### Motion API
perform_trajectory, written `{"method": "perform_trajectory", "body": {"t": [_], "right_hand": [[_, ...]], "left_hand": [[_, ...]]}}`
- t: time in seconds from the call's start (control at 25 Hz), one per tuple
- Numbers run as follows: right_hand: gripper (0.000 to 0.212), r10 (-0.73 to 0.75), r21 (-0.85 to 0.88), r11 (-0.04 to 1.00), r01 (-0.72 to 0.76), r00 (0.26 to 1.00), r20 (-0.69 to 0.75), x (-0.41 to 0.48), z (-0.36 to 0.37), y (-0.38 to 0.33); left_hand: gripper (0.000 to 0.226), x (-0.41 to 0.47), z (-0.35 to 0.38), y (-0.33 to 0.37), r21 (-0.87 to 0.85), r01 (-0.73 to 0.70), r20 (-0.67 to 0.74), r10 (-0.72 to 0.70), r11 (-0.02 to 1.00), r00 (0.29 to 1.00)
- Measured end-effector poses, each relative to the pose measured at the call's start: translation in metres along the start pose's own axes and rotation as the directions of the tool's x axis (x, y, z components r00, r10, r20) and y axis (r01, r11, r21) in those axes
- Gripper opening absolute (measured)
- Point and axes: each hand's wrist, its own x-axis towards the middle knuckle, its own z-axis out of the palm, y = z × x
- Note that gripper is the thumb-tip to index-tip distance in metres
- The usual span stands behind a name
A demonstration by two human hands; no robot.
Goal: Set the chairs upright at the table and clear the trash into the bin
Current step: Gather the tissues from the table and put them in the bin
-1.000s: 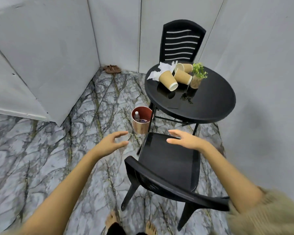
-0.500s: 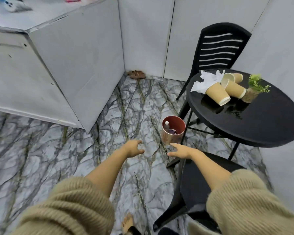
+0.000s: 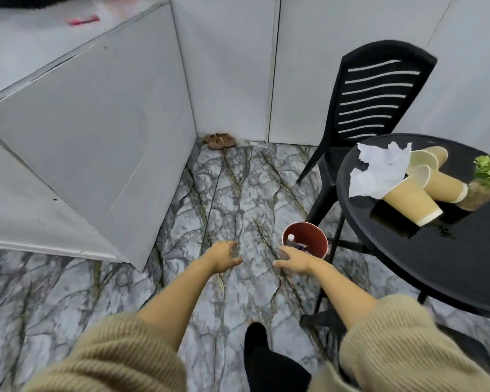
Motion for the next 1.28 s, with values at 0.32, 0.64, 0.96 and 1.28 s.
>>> {"method": "perform_trajectory", "body": {"t": [0.32,0.64,0.96,1.28], "right_hand": [[0.063,0.023,0.137,0.991,-0.005,0.991,-0.135,0.114,-0.099,-0.048],[0.064,0.185,0.321,0.942,-0.093,0.944,-0.272,0.239,-0.220,-0.071],[0.064,0.456,0.590,0.788,-0.175,0.809,-0.370,0.296,-0.319,-0.039],[0.061,0.633,0.763,0.636,-0.117,0.644,-0.428,0.306,-0.398,0.019]], "left_hand": [[0.062,0.146,-0.117,-0.004,0.060,-0.045,0.022,0.044,0.997,0.999],[0.060,0.332,-0.241,0.012,0.180,-0.238,0.144,0.214,0.954,0.966],[0.059,0.484,-0.312,0.127,0.296,-0.578,0.380,0.461,0.761,0.802],[0.058,0.579,-0.317,0.263,0.340,-0.764,0.503,0.580,0.549,0.641]]}}
